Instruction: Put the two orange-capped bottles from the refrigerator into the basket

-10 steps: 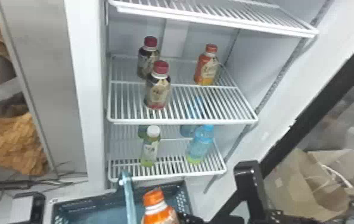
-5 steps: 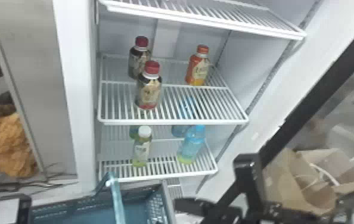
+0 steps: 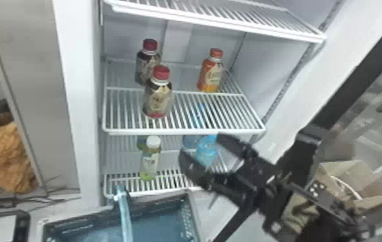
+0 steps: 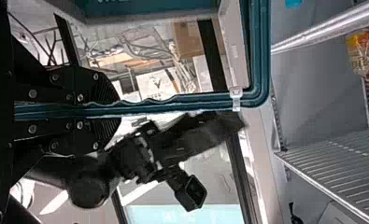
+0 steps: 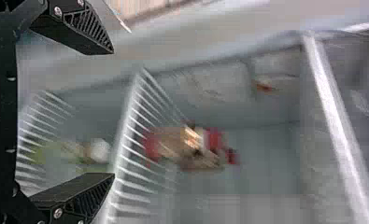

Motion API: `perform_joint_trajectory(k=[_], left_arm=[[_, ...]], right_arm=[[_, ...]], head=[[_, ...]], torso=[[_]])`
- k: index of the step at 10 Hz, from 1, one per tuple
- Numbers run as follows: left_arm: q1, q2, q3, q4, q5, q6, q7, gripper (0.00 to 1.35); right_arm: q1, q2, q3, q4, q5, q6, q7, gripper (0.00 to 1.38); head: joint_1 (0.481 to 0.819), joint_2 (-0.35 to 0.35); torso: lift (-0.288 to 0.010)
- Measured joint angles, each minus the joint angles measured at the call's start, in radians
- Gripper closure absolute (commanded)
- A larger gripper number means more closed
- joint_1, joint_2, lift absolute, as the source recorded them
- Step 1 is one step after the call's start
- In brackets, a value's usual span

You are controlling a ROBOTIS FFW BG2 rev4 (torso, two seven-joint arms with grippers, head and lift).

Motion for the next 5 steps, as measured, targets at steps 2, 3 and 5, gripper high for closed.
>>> perform_joint_trajectory(k=[2, 3, 5], left_arm=[[0.003, 0.000, 0.003, 0.000, 0.002, -0.001, 0.000, 1.20], [0.004, -0.001, 0.005, 0.000, 0.002, -0.001, 0.000, 1.20], [0.007, -0.001, 0.007, 0.000, 0.002, -0.001, 0.000, 1.20]], right_arm=[[-0.096, 0.011, -0.018, 0.180, 0.009, -0.241, -0.030, 0.08], [-0.155, 0.011, -0.021, 0.266, 0.021, -0.303, -0.050, 0.06], [-0.257, 0.006, -0.014, 0.400, 0.049, -0.377, -0.085, 0.05]], head=[[0.695, -0.350], [0.695, -0.350], [0.695, -0.350]], torso=[[-0.040], [-0.040], [-0.040]])
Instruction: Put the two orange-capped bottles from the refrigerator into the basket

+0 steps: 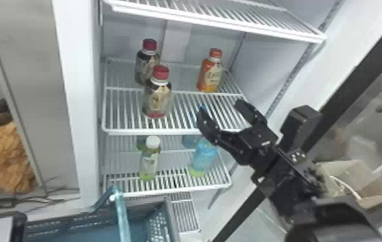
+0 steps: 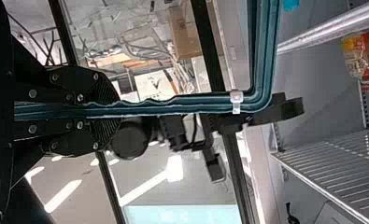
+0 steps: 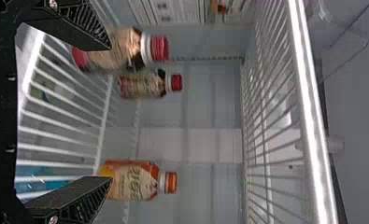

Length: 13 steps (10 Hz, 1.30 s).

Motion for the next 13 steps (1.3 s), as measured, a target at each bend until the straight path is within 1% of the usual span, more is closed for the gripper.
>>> perform_joint_trajectory(k=[3, 5, 7, 10, 11, 13], left_arm=[[0.001, 0.000, 0.000, 0.000, 0.002, 0.000, 0.000, 1.20], [0.003, 0.000, 0.000, 0.000, 0.003, 0.000, -0.001, 1.20], [0.005, 0.001, 0.000, 0.000, 0.005, -0.003, -0.001, 1.20], [0.002, 0.004, -0.004, 0.000, 0.008, -0.012, -0.001, 1.20], [0.001, 0.005, -0.004, 0.000, 0.009, -0.014, -0.001, 1.20], [-0.001, 0.007, -0.009, 0.000, 0.011, -0.015, -0.001, 1.20]], right_arm=[[-0.164, -0.014, 0.020, 0.216, 0.034, -0.112, -0.039, 0.05], [-0.238, -0.015, 0.025, 0.318, 0.052, -0.153, -0.069, 0.05], [-0.326, -0.020, 0.046, 0.436, 0.060, -0.172, -0.090, 0.04], [-0.424, -0.023, 0.052, 0.546, 0.083, -0.174, -0.133, 0.03], [-0.461, -0.024, 0.060, 0.587, 0.097, -0.179, -0.160, 0.03], [-0.524, -0.029, 0.073, 0.669, 0.105, -0.196, -0.175, 0.03]], head=[[0.695, -0.350], [0.695, -0.350], [0.695, -0.350], [0.695, -0.350], [0.695, -0.350], [0.695, -0.350]], torso=[[-0.040], [-0.040], [-0.040], [-0.040], [-0.040], [-0.040]])
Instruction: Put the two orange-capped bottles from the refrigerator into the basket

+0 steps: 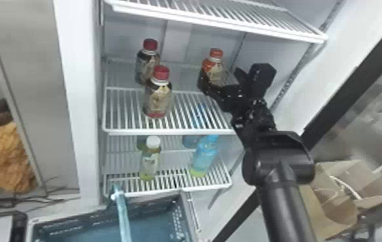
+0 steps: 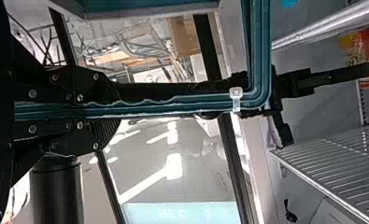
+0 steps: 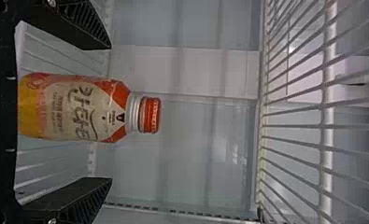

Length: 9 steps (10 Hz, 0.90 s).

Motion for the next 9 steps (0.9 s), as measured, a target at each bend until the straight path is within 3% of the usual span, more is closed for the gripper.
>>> perform_joint_trajectory(k=[4, 5, 7, 9], left_arm=[[0.002, 0.003, -0.001, 0.000, 0.005, -0.005, 0.000, 1.20], [0.002, 0.004, -0.001, 0.000, 0.005, -0.006, 0.000, 1.20], [0.002, 0.005, -0.001, 0.000, 0.005, -0.007, 0.000, 1.20], [0.004, 0.005, -0.001, 0.000, 0.008, -0.007, 0.000, 1.20]], right_arm=[[-0.097, -0.009, 0.037, 0.151, 0.010, -0.023, -0.028, 0.07], [-0.124, -0.011, 0.046, 0.195, 0.002, -0.034, -0.028, 0.23], [-0.144, -0.014, 0.062, 0.223, -0.031, -0.038, -0.027, 0.95], [-0.134, -0.015, 0.076, 0.200, -0.048, -0.014, -0.027, 0.95]], head=[[0.695, -0.350], [0.695, -0.350], [0.695, -0.350], [0.695, -0.350]], torso=[[-0.040], [-0.040], [-0.040], [-0.040]])
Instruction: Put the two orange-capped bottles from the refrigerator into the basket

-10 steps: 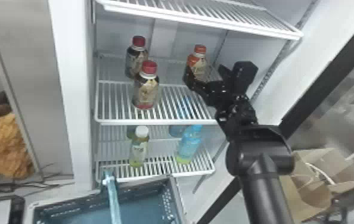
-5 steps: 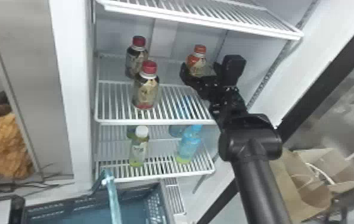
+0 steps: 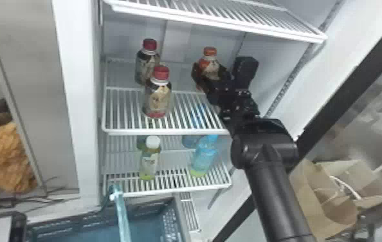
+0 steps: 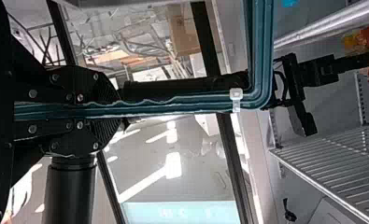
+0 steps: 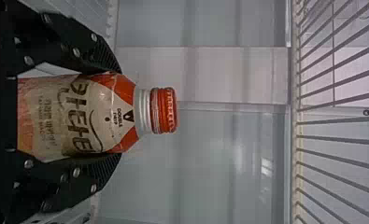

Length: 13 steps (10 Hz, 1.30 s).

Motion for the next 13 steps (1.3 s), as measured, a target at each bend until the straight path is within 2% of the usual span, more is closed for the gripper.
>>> perform_joint_trajectory(k=[3, 7, 10, 13], left_arm=[[0.003, 0.000, 0.000, 0.000, 0.003, -0.002, 0.000, 1.20], [0.003, -0.006, 0.004, 0.000, 0.003, -0.007, 0.000, 1.20], [0.002, -0.006, 0.003, 0.000, 0.003, -0.007, 0.000, 1.20], [0.002, -0.010, 0.008, 0.000, 0.001, -0.007, 0.000, 1.20]], right_arm=[[0.058, 0.000, -0.008, -0.100, 0.001, 0.009, 0.000, 0.95], [0.276, 0.001, -0.041, -0.436, -0.053, 0.061, 0.041, 0.95], [0.496, 0.006, -0.076, -0.752, -0.095, 0.155, 0.057, 0.95], [0.755, 0.006, -0.135, -1.147, -0.169, 0.380, 0.107, 0.95]], head=[[0.695, -0.350], [0.695, -0.350], [0.695, -0.350], [0.695, -0.350]], torso=[[-0.040], [-0.040], [-0.040], [-0.040]])
